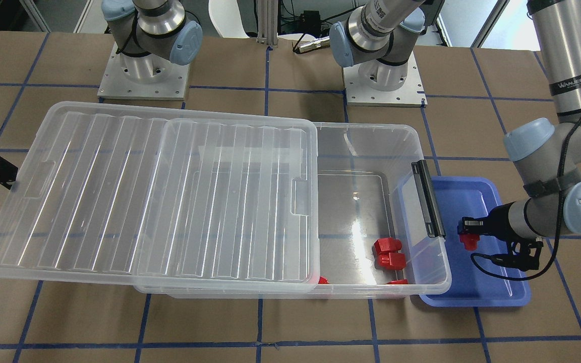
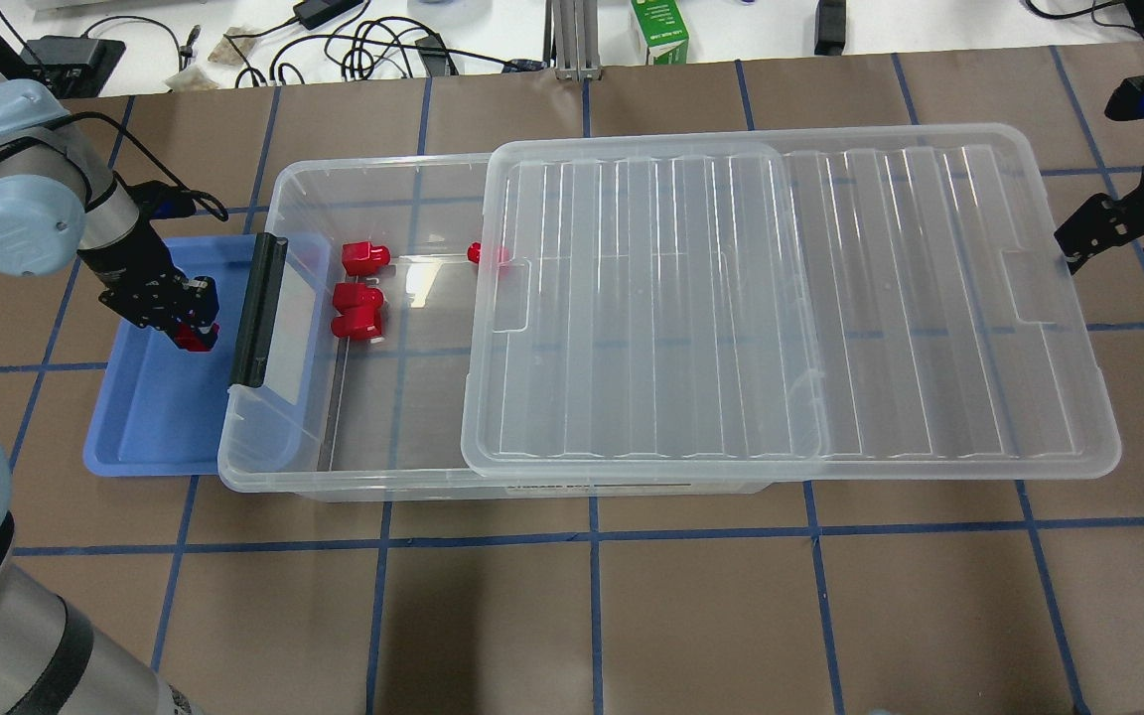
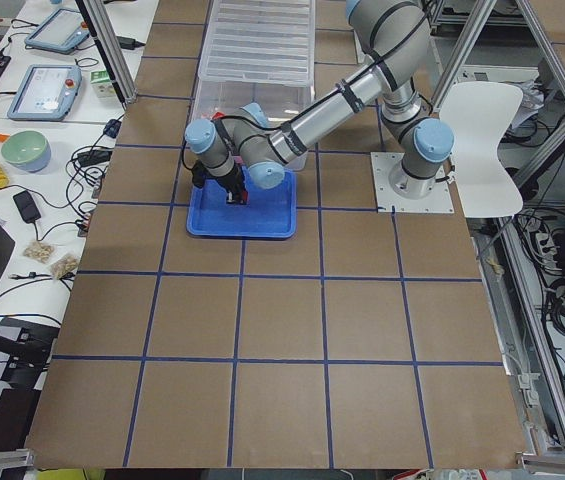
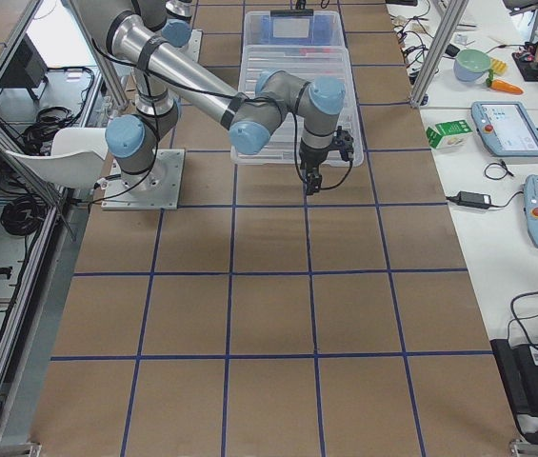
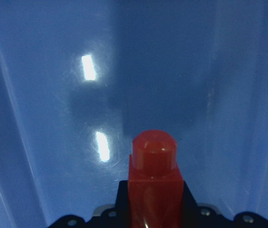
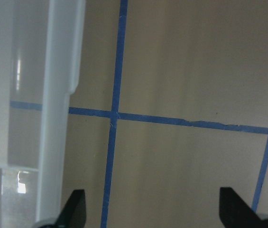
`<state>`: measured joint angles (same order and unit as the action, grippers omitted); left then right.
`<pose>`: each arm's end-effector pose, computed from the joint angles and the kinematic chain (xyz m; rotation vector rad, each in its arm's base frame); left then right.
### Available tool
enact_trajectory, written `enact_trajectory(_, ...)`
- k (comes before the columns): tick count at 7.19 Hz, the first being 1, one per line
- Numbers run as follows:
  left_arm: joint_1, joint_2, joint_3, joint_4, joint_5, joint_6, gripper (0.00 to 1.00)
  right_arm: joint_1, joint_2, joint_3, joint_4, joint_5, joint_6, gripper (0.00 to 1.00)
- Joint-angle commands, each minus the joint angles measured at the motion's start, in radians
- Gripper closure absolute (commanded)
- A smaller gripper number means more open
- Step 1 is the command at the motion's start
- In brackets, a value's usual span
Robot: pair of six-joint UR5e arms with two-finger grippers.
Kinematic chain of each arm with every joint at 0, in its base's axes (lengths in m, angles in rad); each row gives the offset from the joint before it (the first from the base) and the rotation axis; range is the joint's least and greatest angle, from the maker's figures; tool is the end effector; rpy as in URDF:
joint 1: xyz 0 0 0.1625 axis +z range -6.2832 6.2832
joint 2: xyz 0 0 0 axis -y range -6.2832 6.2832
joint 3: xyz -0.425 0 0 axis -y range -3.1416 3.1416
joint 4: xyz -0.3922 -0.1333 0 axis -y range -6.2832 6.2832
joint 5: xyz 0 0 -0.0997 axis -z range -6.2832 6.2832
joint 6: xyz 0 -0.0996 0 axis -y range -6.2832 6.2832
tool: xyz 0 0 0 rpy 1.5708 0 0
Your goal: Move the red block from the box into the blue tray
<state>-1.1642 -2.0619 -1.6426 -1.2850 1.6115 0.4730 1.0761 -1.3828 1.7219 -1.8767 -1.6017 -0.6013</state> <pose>0.1189 -0.6029 0.2050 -0.1093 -3.0310 -0.4090 -0.1444 -0.5420 0.3467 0.1677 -3.1272 -0.0696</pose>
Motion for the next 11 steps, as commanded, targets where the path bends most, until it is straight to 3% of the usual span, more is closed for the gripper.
enact_trajectory(1,0.0,-0.015,-0.026,0.048,0.001,0.001,1.0,0.021,-0.002,0.005,0.001,0.009,0.03,0.0)
enact_trajectory(2,0.0,-0.026,-0.026,0.07,0.002,-0.002,0.99,0.06,-0.002,0.005,-0.001,0.009,0.094,0.0)
enact_trajectory(3,0.0,-0.029,-0.023,0.07,0.002,-0.002,0.79,0.105,-0.001,0.005,-0.004,0.009,0.145,0.0)
enact_trajectory(4,0.0,-0.03,-0.022,0.07,0.002,-0.002,0.74,0.138,-0.002,0.005,-0.001,0.009,0.197,0.0)
enact_trajectory(5,-0.006,-0.038,-0.023,0.069,0.002,-0.013,0.56,0.187,-0.002,0.005,-0.001,0.009,0.278,0.0)
enact_trajectory(6,-0.002,-0.04,-0.022,0.07,0.001,-0.005,0.05,0.243,-0.001,0.004,-0.005,0.011,0.341,0.0)
enact_trajectory(7,-0.002,-0.04,-0.017,0.07,0.004,-0.01,0.0,0.281,0.001,0.004,-0.01,0.011,0.378,0.0)
enact_trajectory(11,-0.012,0.021,0.001,0.049,0.019,-0.01,0.0,0.385,0.007,0.004,-0.027,0.013,0.435,0.0)
